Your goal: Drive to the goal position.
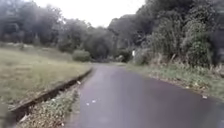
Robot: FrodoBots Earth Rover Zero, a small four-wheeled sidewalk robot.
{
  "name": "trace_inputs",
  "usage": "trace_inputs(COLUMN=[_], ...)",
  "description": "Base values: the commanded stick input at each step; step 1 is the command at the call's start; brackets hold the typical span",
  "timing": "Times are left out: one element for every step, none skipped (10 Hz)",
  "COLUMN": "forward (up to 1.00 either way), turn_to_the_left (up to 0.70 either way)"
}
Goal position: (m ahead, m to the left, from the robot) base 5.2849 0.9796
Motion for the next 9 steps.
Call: trace_inputs(forward=[0.70,0.70,0.70,0.70,0.70,0.70,0.70,0.70,0.70], turn_to_the_left=[-0.12,-0.05,0.00,0.00,0.00,0.00,0.00,0.00,0.00])
